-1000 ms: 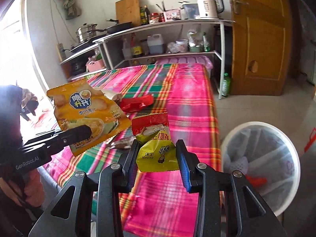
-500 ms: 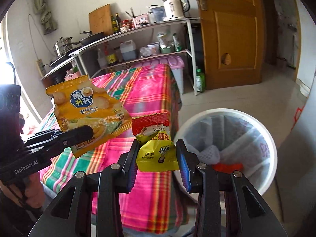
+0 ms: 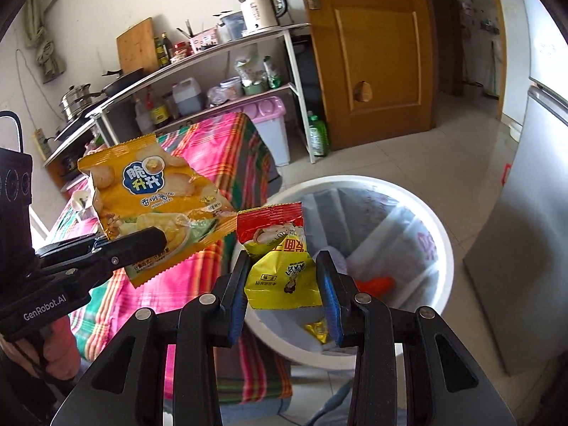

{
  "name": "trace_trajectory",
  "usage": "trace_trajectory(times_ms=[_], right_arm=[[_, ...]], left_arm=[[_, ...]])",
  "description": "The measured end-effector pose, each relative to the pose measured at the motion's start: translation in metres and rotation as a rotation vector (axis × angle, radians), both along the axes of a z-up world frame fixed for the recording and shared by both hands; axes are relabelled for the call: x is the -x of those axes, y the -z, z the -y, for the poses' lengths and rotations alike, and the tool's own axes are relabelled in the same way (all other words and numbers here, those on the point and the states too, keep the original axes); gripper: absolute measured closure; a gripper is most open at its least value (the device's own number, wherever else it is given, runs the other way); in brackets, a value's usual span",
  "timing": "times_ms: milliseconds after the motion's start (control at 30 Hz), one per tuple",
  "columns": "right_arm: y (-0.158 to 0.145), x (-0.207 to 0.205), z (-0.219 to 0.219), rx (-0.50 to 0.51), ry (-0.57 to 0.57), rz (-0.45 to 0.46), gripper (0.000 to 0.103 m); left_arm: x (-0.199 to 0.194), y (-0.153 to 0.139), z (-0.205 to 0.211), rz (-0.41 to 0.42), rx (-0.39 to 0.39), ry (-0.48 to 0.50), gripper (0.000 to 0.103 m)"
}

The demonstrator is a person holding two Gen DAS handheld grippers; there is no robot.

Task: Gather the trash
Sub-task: 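Carry the snack bag and yellow wrapper in both tools over the white bin, then open both tools to drop the snack bag and wrapper into the bin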

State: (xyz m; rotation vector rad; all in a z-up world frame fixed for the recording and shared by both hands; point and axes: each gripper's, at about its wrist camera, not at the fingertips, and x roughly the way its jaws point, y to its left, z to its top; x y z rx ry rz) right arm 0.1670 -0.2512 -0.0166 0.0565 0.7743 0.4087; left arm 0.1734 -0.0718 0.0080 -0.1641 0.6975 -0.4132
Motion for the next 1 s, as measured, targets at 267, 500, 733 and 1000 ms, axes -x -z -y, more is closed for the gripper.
trace_trajectory(times_ms=[267, 500, 733, 1000], right_arm=[[0.010, -0.013, 0.022, 0.003, 0.066, -0.029, 0.065], [0.023, -0.028, 0.034, 0.005, 0.109, -0.072, 0.065], [0.038, -0.037, 0.037, 0.006, 0.121, -0.123, 0.065], [0.039, -0.036, 0.037, 0.014, 0.123, -0.119, 0.059]], left_arm=[[-0.025, 0.013, 0.023, -0.028, -0.012, 0.054, 0.094], [-0.040, 0.026, 0.037, -0.083, -0.013, 0.073, 0.094], [-0.050, 0.034, 0.044, -0.139, -0.025, 0.076, 0.078], [-0.044, 0.032, 0.036, -0.130, 0.004, 0.050, 0.077]])
